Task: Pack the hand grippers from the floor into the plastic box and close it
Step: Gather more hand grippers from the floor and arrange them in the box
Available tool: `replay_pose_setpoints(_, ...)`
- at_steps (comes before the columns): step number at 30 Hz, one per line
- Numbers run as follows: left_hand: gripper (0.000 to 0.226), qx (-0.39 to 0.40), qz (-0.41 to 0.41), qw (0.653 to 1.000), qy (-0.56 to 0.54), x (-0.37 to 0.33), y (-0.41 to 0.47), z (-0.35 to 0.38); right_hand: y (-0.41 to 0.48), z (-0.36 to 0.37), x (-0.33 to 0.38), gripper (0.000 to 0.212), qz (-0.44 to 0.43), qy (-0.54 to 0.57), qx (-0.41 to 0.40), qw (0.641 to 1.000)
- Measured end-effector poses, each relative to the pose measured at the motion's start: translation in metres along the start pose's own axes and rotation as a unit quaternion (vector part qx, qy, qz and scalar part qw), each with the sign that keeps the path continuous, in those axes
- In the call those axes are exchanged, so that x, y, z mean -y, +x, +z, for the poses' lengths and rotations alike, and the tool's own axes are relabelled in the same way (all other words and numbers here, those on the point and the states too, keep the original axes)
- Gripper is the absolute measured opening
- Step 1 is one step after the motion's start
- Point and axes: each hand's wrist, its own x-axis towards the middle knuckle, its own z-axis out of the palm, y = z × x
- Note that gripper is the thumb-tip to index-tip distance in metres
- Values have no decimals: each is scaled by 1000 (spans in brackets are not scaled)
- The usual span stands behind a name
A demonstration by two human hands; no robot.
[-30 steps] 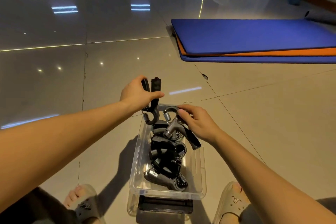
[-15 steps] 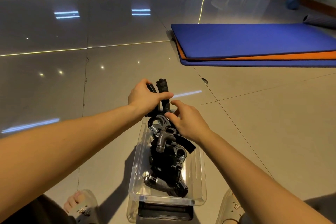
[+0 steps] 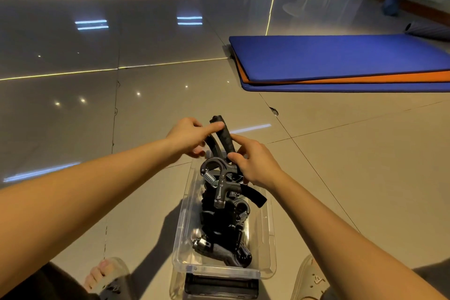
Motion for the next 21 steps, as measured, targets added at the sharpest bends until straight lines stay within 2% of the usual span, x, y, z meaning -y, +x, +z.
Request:
replay_pose_setpoints(2, 61, -39, 122, 978, 166, 1, 6, -19, 0, -7, -4, 45, 11, 20, 3, 1000)
replay_pose_setpoints(3, 62, -44, 197, 947, 249, 3, 7, -28, 0, -11, -5, 45, 15, 25, 6, 1000)
replay_pose_setpoints(5, 76, -17, 338, 850, 405, 7, 6, -39, 1, -16, -7, 47, 19, 30, 17, 999)
replay_pose_setpoints(7, 96, 7, 435, 739, 514, 12, 4, -40, 2, -19, -8, 48, 16, 28, 39, 999)
replay_pose_setpoints(8, 101, 14, 465, 703, 539, 14, 3, -37, 1, -20, -8, 48, 12, 27, 52, 998)
replay_pose_setpoints(9, 103, 18, 484, 680, 550, 16, 3, -34, 1, -20, -8, 48, 6, 28, 63, 998)
replay_pose_setpoints(11, 98, 10, 510, 661, 550, 18, 2, -27, -1, -21, -8, 46, -5, 31, 76, 997)
replay_pose_setpoints(14, 82, -18, 539, 652, 534, 17, 0, -21, -3, -19, -10, 45, -15, 25, 82, 996)
replay_pose_setpoints(21, 59, -28, 528, 670, 521, 18, 3, -19, -5, -21, -10, 43, 4, 36, 73, 997)
